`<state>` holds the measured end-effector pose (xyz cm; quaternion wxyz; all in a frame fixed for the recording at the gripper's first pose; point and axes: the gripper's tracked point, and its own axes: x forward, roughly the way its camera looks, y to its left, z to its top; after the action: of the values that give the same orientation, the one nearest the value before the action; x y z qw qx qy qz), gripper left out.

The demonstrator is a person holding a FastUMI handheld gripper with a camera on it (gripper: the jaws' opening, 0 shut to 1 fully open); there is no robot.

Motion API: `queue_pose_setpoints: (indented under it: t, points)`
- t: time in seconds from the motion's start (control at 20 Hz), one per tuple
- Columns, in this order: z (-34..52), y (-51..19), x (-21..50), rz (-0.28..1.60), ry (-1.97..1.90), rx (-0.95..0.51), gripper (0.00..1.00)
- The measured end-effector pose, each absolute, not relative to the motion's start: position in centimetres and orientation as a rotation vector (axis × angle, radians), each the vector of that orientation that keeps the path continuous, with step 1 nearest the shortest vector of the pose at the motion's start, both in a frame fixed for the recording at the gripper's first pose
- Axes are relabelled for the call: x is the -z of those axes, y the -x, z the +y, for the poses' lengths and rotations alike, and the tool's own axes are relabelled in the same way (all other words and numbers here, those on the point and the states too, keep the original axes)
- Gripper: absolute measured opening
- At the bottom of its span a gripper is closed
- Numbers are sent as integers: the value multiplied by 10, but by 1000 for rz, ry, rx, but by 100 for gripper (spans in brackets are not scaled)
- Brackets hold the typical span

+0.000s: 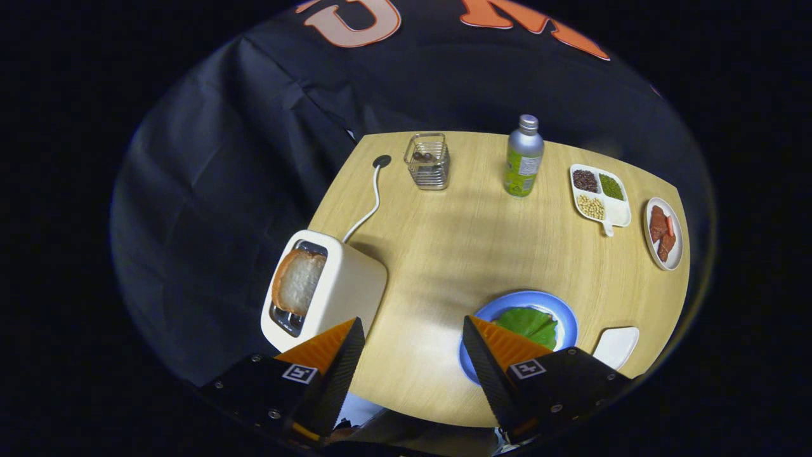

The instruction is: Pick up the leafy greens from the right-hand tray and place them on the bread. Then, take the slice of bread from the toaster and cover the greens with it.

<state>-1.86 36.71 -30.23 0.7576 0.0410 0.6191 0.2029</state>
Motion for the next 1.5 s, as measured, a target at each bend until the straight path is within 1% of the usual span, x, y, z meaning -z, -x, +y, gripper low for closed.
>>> queue_pose_setpoints:
  t: [0.3, 0.45, 0.75, 0.9, 0.95, 1.2, 1.25, 1.3, 1.35, 1.4, 1.45, 1.5]
  points:
    - [432, 14, 280, 1370, -100, -498, 94]
    - [449, 10, 284, 1385, -86, -478, 94]
    - [487, 25, 287, 1427, -67, -514, 94]
    - [493, 25, 295, 1439, -50, -496, 90]
    - [494, 25, 299, 1446, -41, -485, 85]
    - [495, 23, 311, 1464, -21, -443, 69]
    - [496, 22, 313, 1467, -21, -441, 62]
    - [496, 23, 314, 1473, -23, -434, 59]
    - [498, 23, 315, 1484, -30, -431, 52]
    - [500, 26, 317, 1495, -39, -427, 49]
    - [503, 27, 318, 1504, -57, -426, 41]
    - [505, 29, 317, 1508, -76, -422, 36]
